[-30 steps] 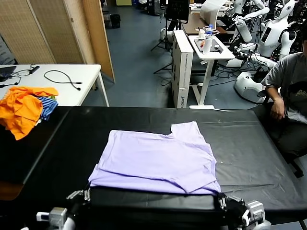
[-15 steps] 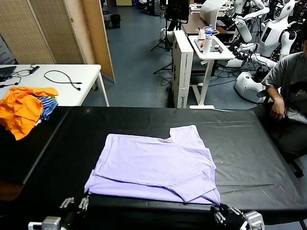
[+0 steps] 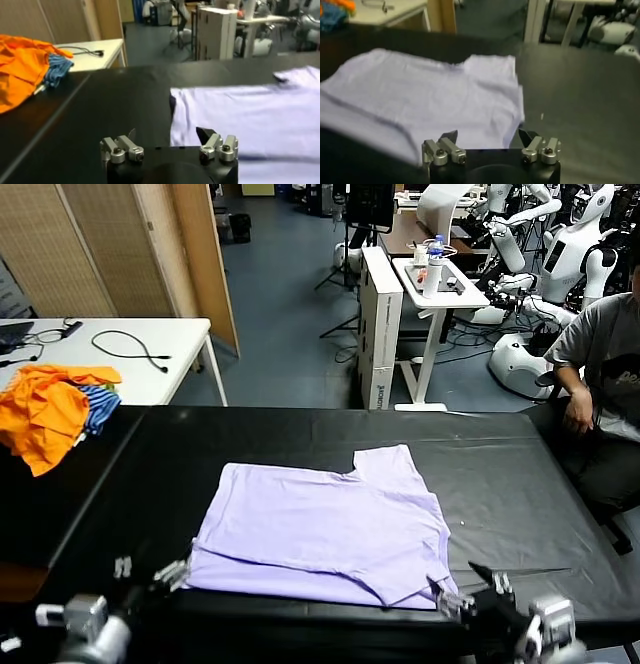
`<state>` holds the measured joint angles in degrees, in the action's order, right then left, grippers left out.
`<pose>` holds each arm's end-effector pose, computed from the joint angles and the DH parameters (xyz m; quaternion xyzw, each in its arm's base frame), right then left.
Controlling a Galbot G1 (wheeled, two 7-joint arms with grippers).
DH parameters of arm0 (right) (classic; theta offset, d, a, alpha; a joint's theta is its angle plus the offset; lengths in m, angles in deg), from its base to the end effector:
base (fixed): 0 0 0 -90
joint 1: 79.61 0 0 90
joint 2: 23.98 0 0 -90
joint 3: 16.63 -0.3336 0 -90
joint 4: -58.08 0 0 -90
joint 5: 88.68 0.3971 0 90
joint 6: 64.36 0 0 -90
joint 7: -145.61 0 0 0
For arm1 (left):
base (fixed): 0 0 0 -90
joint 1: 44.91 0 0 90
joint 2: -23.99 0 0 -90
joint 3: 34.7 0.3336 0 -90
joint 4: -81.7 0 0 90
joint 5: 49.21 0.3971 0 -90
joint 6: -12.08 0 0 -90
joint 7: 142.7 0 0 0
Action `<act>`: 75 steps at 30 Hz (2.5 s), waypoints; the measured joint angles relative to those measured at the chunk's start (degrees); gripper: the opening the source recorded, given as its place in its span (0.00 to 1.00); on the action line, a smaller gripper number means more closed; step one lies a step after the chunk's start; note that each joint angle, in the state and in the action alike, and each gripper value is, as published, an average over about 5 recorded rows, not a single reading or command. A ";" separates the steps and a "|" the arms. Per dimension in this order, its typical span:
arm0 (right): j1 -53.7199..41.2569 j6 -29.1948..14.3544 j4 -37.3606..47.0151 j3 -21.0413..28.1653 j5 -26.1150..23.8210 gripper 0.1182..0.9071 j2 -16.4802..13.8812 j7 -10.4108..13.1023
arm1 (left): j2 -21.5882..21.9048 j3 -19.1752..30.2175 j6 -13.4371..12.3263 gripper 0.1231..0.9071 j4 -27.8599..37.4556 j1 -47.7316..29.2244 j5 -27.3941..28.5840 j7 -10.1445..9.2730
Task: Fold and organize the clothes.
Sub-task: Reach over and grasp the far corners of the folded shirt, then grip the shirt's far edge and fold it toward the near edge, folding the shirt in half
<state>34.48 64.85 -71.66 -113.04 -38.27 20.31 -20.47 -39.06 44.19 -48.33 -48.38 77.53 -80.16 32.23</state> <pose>0.2642 -0.0809 -0.1524 0.1026 -0.9584 0.0414 0.2633 0.2286 0.0875 -0.1962 -0.0421 -0.9811 -0.0067 0.1885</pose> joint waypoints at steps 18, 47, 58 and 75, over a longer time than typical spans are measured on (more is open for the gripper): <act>-35.70 2.20 26.18 25.37 1.54 1.00 4.25 -0.06 | 7.37 13.64 6.33 1.00 23.38 -29.38 -14.18 -3.65; -41.56 2.34 37.00 31.81 -0.27 1.00 8.77 -0.14 | 6.29 24.93 8.48 0.97 41.23 -45.24 -16.77 -1.17; -41.66 2.48 37.61 32.06 -1.07 0.57 9.52 -1.02 | 5.92 25.87 8.52 0.45 42.08 -45.38 -16.31 -0.62; -39.72 -2.27 35.67 29.43 -1.41 0.03 8.93 -4.48 | 5.85 24.98 7.42 0.03 40.13 -44.23 -16.53 -0.56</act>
<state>-5.24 62.57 -36.00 -83.61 -39.68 29.24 -24.95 -33.22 69.17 -40.91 -8.25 33.31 -96.69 31.67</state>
